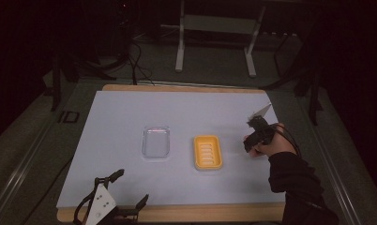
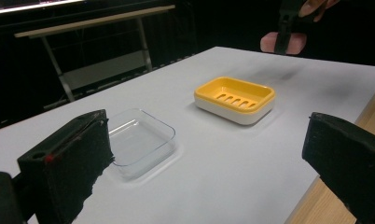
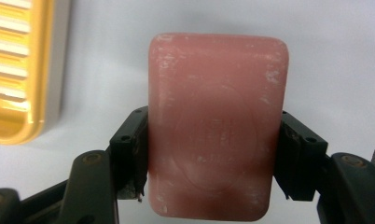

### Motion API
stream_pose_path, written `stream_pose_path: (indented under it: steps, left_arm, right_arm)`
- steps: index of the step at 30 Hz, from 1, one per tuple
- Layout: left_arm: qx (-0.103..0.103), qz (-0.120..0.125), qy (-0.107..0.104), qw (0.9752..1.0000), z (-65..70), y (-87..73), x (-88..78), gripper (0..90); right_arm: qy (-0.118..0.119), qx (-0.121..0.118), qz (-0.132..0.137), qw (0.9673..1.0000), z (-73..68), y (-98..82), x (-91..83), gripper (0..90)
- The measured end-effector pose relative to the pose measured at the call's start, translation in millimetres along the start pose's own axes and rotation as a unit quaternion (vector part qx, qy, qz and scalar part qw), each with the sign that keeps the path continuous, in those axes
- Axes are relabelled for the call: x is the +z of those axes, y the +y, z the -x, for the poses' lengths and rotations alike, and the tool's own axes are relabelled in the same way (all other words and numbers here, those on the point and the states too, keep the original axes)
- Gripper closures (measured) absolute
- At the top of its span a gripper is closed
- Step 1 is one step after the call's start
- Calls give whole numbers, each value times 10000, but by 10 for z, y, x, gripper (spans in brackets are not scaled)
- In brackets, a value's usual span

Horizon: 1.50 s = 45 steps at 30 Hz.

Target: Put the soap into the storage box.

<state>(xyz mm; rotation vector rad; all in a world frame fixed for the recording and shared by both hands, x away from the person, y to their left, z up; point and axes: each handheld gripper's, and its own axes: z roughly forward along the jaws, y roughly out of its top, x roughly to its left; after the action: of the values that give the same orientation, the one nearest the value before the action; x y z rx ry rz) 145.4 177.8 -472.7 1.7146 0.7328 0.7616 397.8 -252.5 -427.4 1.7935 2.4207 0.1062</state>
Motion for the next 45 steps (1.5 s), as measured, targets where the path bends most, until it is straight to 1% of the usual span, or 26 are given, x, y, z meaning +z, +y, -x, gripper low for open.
stream_pose_path:
  steps: [5,7,12,19,20,21,22,25,26,27,28,29,34,37,40,43,45]
  left_arm:
    - [6,3,-21,10000,0,1,-2,19]
    - [2,19,-25,10000,4,1,-4,18]
    - [8,25,-31,10000,6,3,-4,19]
    - [17,28,-31,10000,8,4,-8,19]
    - [17,28,-31,10000,8,4,-8,19]
    - [7,34,-24,10000,8,4,-9,19]
    - [6,37,-21,10000,8,4,-9,19]
    - [8,33,-16,10000,9,5,-10,19]
    - [8,33,-16,10000,9,5,-10,19]
    - [6,36,-13,10000,10,5,-10,19]
    - [10,33,-21,10000,9,5,-11,19]
    - [23,25,-18,10000,10,5,-11,19]
    - [28,45,-11,10000,9,8,-20,19]
    - [31,52,-10,10000,10,9,-24,19]
    - [41,46,-13,10000,11,9,-25,19]
    - [44,47,-11,10000,13,10,-24,19]
    - [46,47,-4,10000,14,10,-24,19]
  right_arm:
    - [103,23,84,9999,-91,30,-73,373]
    - [178,-20,125,9998,-136,45,-84,372]
    - [244,-77,206,9995,-265,79,-114,372]
    - [422,-160,335,9984,-479,131,-127,373]
    - [422,-160,335,9984,-479,131,-127,373]
    - [434,-162,354,9983,-512,139,-129,373]
    - [475,-173,408,9979,-575,156,-130,373]
    - [532,-157,467,9974,-674,179,-132,373]
    - [532,-157,467,9974,-674,179,-132,373]
    - [536,-166,473,9973,-711,187,-133,373]
    - [635,-183,510,9965,-773,198,-133,373]
    - [683,-193,504,9962,-810,202,-132,372]
    - [755,-285,559,9952,-988,215,-128,373]
    - [827,-252,624,9943,-1063,220,-112,373]
    - [980,-72,755,9923,-1104,224,-91,372]
    - [1021,61,868,9910,-1155,218,-65,372]
    - [1012,84,891,9908,-1175,215,-50,373]
